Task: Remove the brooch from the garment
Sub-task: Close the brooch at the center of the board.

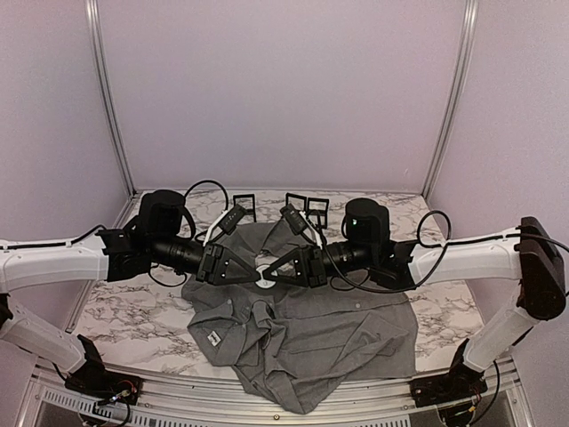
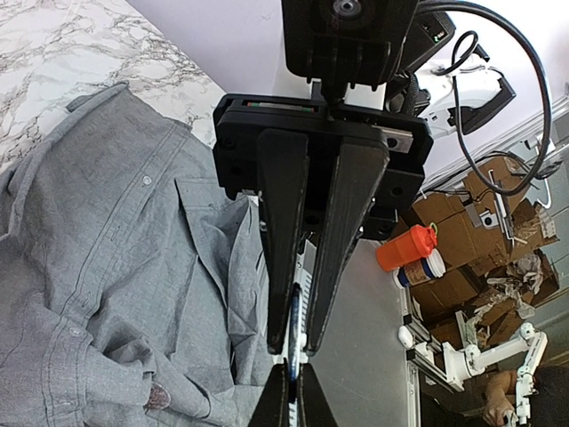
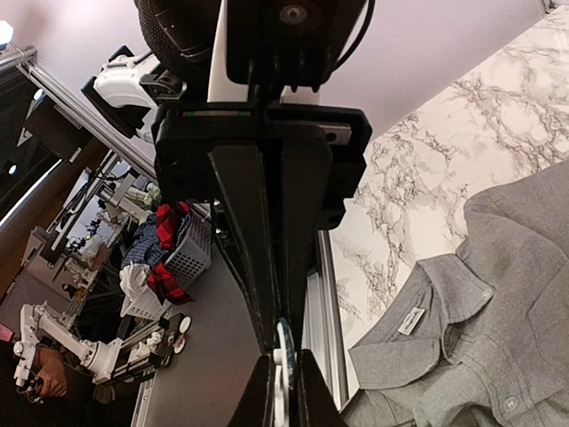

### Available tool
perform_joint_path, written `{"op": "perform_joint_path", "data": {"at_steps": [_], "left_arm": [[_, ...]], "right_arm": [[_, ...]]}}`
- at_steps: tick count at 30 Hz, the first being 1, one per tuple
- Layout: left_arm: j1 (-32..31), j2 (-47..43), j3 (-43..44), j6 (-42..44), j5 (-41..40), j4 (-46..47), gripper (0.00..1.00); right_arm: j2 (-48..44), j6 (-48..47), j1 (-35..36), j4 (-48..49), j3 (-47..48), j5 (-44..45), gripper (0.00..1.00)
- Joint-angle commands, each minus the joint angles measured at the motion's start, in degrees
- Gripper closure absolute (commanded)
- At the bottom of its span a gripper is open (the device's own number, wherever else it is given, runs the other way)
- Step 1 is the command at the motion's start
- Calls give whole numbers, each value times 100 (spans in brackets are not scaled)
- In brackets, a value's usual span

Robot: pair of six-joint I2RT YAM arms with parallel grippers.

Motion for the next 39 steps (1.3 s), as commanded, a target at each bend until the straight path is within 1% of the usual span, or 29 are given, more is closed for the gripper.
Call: {"op": "perform_joint_path", "data": {"at_steps": [1,8,20,30,39], "left_arm": [[-21,-179,-59,-167,97,595,100],[-16,-201,-149,-349,135,868,100],[-18,-250,-261,-488,129,1067,100],[-22,-293,-361,-582,23,1170,100],[-4,-319,-365,-507,-142,974,100]], "right_arm": [[141,-13,131,51,-26,235,93],[169,-166,220,-134,78,459,94],[267,-344,403,-337,231,865,94],[269,-299,495,-320,313,1090,93],[240,-235,510,-269,303,1103,91]]}}
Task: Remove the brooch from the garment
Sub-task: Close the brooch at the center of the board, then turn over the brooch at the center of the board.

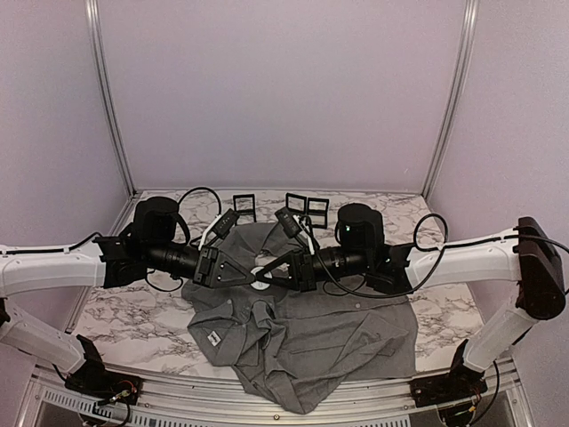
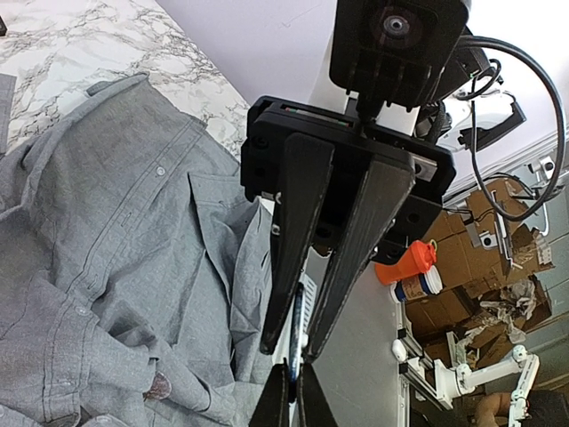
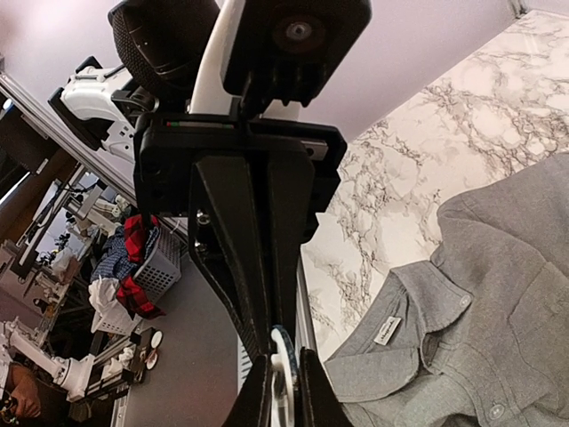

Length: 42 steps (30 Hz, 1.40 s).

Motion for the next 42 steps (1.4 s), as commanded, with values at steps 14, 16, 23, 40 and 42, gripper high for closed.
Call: {"op": "perform_joint_path", "data": {"at_steps": [14,16,23,40,42], "left_arm": [[-17,-98,144,301,-148,251,100],[-17,-73,227,482,-215,51,100],[-21,-87,659,1522,-1077,-989,100],[-1320,-826,1250,5088,-6034,-1515,100],[-1555,-811,1266,5478,-6600,-1456,100]], "right_arm": [[-264,-135,168,-440,238,538,51],[-364,-108,134,-460,206,615,44],[-954,59,-16,-484,8,1007,31],[-1315,1099,-322,-889,492,1850,37],[-1293,1127,-333,-999,573,1883,38]]}}
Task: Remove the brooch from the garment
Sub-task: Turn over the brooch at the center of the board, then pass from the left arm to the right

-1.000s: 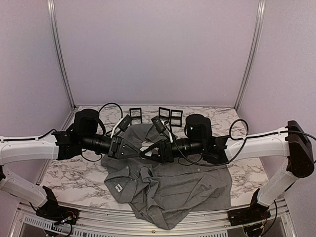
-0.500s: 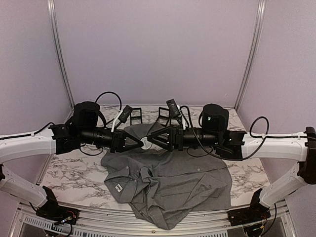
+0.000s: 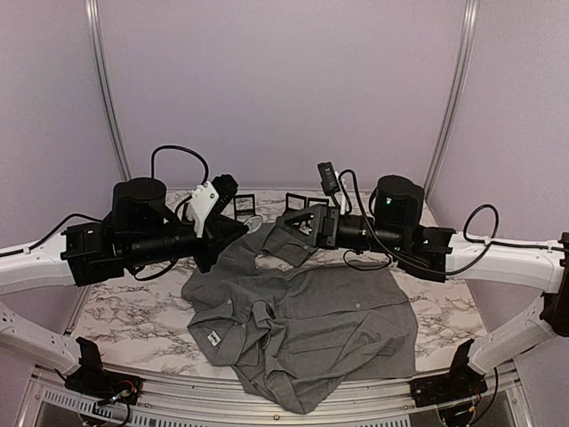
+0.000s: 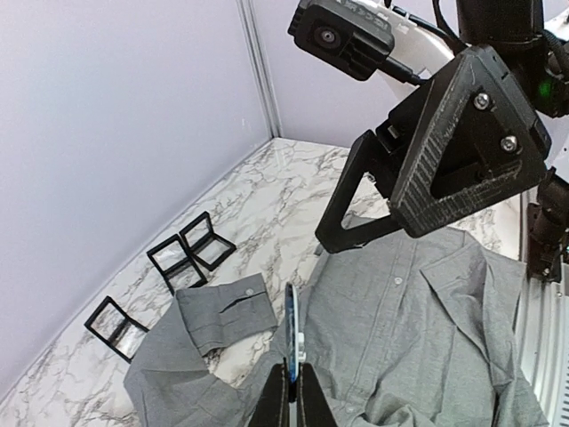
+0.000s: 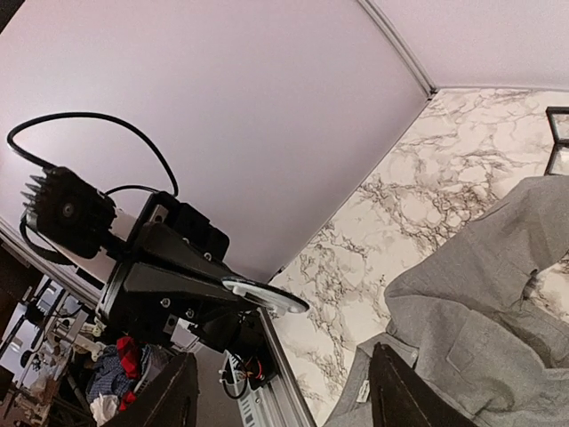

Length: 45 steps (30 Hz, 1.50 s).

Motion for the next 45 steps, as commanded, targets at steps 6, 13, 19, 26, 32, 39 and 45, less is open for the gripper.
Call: {"op": "perform_joint_path", "data": {"at_steps": [6,13,19,26,32,39,45], "left_arm": [[-1118,129,39,2533,-3443,470,100],[-1837,502,-346,4171,-4802,1712,100],[-2078,971,-615,5054,-5553,2816,100],[-2247,1601,-883,6112,-6115,4080,100],[-2308,1957,-1074,6763,-6323,5023,100],[-2359,2471,-1241,7926,-6509,6696,100],[-2378,2891,-1271,8670,-6508,7684,100]], "right_arm": [[48,293,-62,-563,565,212,40],[190,307,-80,-936,796,95,44],[276,386,-77,-1065,838,73,48],[472,602,-78,-1117,818,-28,56],[617,851,-90,-875,738,-178,60],[767,968,-95,-794,746,-270,63],[886,1166,-101,-563,772,-344,66]]}}
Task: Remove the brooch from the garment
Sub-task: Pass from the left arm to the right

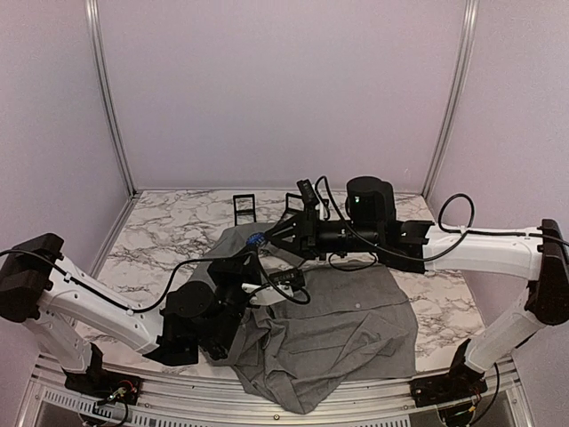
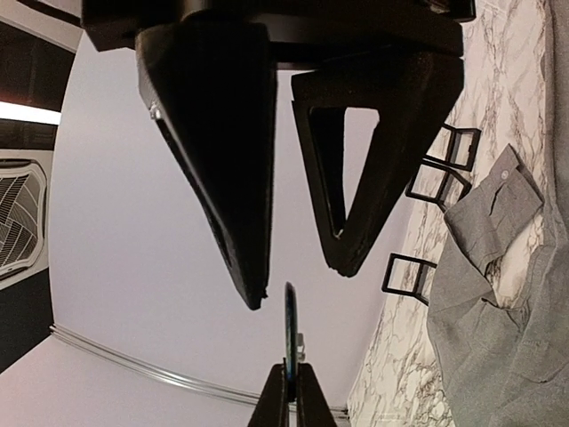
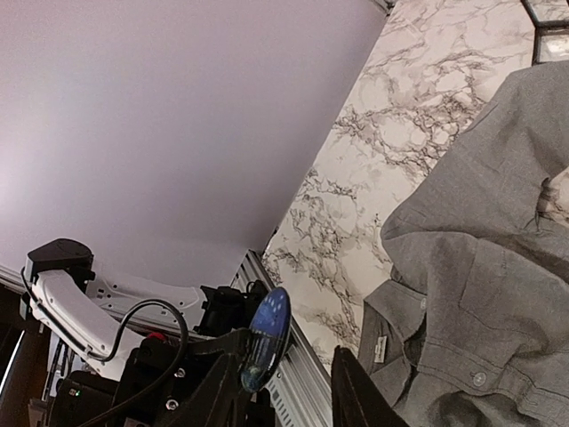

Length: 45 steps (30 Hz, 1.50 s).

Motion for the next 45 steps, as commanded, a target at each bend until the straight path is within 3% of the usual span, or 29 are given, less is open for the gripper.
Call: {"op": "perform_joint_path", "data": {"at_steps": [1,22,25,31,34,41,45], "left_arm": [[-60,242,-36,716,-145,1191,100],[-52,526,-53,911,-104,1470,100],[-51,547,-56,908,-106,1496,100],[-50,584,-91,944,-119,1606,100],[-49,602,-76,975,-145,1699,100],[-51,548,-43,886,-316,1726,69],[-51,280,-53,211,-386,746,54]], "right_arm": [[89,227,-54,274,169,-112,66],[248,487,-69,599,66,-407,78],[238,499,-65,606,34,-409,82],[226,516,-66,621,-24,-430,99],[228,535,-67,635,-32,-440,100],[198,539,-68,666,-85,-312,100],[258,501,-120,733,-86,-275,100]]}}
